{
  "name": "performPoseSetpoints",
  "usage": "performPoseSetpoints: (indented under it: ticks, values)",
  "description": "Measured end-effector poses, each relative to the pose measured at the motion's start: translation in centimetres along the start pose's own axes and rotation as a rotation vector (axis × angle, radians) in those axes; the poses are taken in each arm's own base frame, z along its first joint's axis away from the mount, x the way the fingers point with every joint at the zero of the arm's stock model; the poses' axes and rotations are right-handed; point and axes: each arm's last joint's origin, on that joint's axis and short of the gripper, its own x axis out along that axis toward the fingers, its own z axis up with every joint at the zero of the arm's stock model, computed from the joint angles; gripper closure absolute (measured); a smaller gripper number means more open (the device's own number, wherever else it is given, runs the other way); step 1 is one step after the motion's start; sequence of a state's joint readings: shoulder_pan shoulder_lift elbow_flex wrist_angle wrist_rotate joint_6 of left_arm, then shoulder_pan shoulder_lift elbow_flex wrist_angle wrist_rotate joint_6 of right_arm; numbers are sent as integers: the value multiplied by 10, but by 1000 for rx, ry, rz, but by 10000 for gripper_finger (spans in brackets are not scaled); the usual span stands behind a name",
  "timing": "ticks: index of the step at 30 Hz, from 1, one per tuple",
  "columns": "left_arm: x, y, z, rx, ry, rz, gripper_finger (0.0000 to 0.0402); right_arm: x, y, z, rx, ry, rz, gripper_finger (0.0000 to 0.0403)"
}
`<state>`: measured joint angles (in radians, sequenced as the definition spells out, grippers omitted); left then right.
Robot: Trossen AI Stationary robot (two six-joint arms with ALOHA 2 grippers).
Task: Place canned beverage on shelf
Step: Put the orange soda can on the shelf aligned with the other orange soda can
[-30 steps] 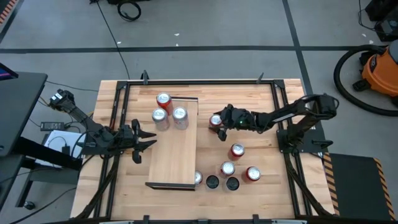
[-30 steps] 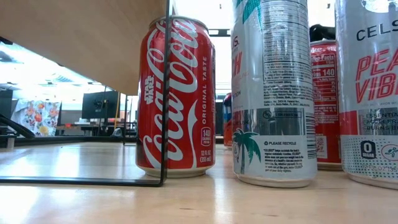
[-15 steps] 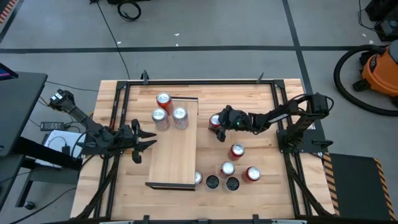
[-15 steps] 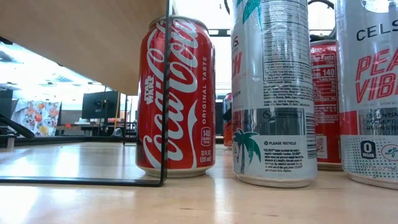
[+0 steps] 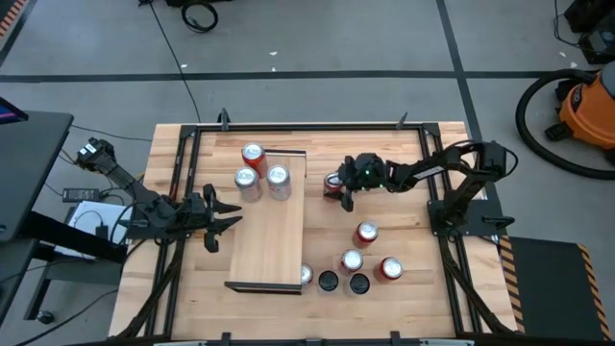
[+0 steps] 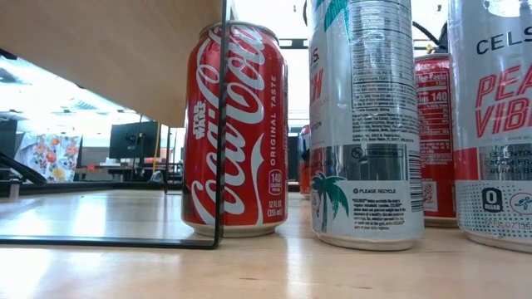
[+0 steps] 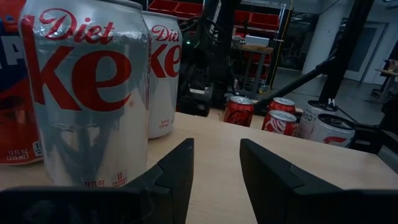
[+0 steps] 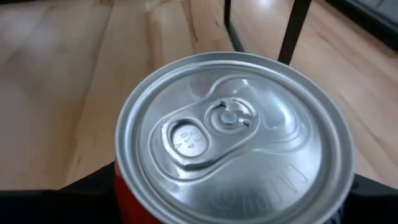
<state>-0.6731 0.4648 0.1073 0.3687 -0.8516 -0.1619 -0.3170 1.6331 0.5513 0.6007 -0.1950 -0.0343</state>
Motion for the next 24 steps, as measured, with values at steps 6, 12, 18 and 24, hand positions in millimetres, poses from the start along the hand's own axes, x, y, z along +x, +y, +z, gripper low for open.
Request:
performPoseSetpoints:
  ticks: [6,12,18,24]
  values:
    - [0,0,0,-1,0,0,262,0,-9,43,-32,-30,63,86]
    - [0,0,0,-11,0,0,262,-5,-15,85,-84,103,50,87]
    - [0,0,0,-12,0,0,262,-13,-16,125,-137,140,47,87]
    - [0,0,0,-12,0,0,262,-25,-14,162,-183,121,79,87]
